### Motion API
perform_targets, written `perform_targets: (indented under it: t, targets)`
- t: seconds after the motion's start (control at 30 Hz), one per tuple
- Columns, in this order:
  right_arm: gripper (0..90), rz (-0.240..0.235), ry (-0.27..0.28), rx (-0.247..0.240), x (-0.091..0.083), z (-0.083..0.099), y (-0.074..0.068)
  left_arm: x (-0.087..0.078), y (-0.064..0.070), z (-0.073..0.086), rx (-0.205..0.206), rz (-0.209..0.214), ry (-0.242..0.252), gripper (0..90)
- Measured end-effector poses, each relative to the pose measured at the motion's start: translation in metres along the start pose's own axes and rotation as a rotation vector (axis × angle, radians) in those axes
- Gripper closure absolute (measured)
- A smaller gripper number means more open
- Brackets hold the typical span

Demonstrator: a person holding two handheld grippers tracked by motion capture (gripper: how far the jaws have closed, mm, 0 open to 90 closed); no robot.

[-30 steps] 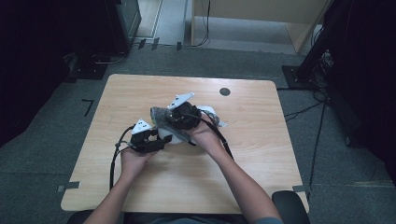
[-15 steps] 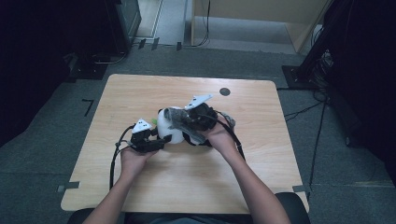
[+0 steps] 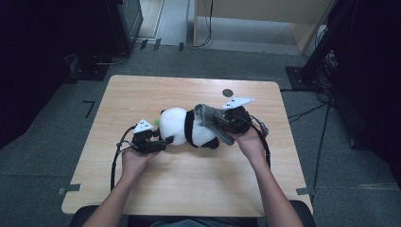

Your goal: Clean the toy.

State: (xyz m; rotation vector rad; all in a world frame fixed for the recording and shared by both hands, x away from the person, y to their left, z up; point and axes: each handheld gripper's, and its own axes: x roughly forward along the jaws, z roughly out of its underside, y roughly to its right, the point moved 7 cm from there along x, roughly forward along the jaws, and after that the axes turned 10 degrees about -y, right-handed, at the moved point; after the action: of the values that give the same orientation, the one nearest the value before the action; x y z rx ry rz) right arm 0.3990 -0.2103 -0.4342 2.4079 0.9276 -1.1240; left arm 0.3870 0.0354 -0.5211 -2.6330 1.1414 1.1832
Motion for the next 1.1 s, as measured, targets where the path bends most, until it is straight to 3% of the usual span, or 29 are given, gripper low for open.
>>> perform_targets:
  t: [0.1, 0.2, 0.47, 0.57, 0.63, 0.7, 0.73, 0.9, 1.0, 1.1]
  targets:
    - [75.1, 0.016, -0.007, 0.03, -0.003, 0.009, 0.01, 0.0, -0.001, 0.0, 0.005, 0.002, 0.001, 37.6]
    - [75.2, 0.0, -0.005, 0.055, -0.002, 0.014, 0.015, 0.0, -0.001, 0.0, 0.007, 0.008, 0.004, 36.4]
    - [75.3, -0.022, -0.008, 0.062, 0.002, 0.016, 0.013, 0.007, -0.004, 0.0, 0.019, 0.052, 0.02, 19.0]
    - [75.4, -0.044, -0.006, 0.067, 0.004, 0.016, 0.012, 0.009, -0.004, 0.001, 0.029, 0.032, 0.017, 20.6]
    - [75.4, -0.041, -0.004, 0.064, 0.003, 0.016, 0.013, 0.008, -0.004, 0.0, 0.035, 0.004, 0.019, 28.1]
    - [75.3, -0.042, 0.021, 0.075, -0.002, 0.013, 0.017, 0.008, -0.004, 0.0, 0.025, 0.004, 0.016, 32.4]
    - [75.3, -0.021, 0.044, 0.086, -0.006, 0.011, 0.022, 0.007, -0.004, 0.0, 0.024, 0.002, 0.013, 33.6]
    - [75.2, 0.032, 0.093, 0.148, -0.013, 0.011, 0.043, 0.007, -0.002, 0.001, 0.031, -0.014, 0.006, 34.1]
    - [75.1, 0.012, 0.095, 0.196, -0.005, 0.013, 0.051, 0.007, -0.001, 0.001, 0.036, -0.018, 0.003, 33.8]
    - [74.8, -0.007, 0.092, 0.198, 0.003, 0.012, 0.049, 0.007, -0.001, 0.001, 0.035, -0.017, 0.004, 33.4]
